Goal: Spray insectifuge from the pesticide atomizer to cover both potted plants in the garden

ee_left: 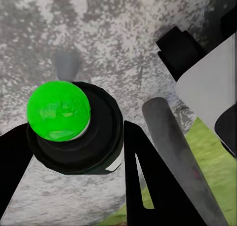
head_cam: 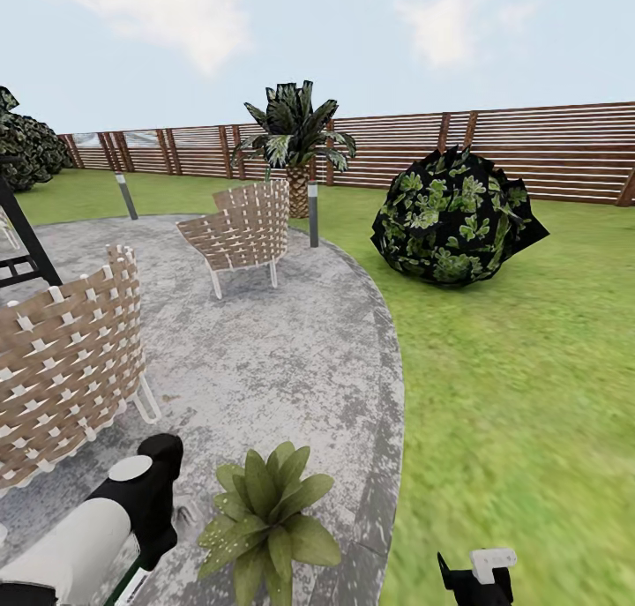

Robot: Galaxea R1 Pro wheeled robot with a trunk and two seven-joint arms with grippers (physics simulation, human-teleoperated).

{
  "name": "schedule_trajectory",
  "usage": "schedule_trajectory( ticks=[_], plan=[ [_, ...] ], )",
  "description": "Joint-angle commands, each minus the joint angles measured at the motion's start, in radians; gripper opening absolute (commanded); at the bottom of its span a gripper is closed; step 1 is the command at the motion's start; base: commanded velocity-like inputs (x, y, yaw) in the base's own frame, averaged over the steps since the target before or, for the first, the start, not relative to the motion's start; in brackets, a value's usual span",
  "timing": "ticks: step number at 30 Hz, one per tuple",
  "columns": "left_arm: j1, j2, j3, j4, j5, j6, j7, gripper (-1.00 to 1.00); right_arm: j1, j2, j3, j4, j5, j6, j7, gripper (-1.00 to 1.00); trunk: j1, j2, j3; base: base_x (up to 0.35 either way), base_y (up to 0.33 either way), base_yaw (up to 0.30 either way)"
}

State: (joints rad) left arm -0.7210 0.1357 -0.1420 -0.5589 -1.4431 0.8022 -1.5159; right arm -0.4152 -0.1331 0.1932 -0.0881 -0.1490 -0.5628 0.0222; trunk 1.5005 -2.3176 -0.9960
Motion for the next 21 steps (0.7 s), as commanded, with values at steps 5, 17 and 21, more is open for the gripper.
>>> schedule_trajectory(
  ticks=[5,17,21],
  plan=[
    [-0.077,-0.071,-0.006,-0.007,-0.008,0.012,-0.012,-1.0,-0.001,0.0,0.008,0.001,-0.01,-0.003,0.002,1.0,0.0,0.0,-0.001,0.0,0.0,0.0],
    [-0.09,-0.066,-0.009,0.005,-0.103,0.012,-0.011,-1.0,-0.001,0.0,0.009,0.001,-0.01,-0.003,0.002,1.0,0.0,0.0,-0.001,0.0,0.0,0.0],
    [-0.083,-0.063,-0.01,0.006,-0.103,0.01,-0.009,-1.0,-0.001,0.0,0.009,0.001,-0.01,-0.003,0.002,1.0,0.0,0.0,-0.001,0.0,0.0,0.0]
  ],
)
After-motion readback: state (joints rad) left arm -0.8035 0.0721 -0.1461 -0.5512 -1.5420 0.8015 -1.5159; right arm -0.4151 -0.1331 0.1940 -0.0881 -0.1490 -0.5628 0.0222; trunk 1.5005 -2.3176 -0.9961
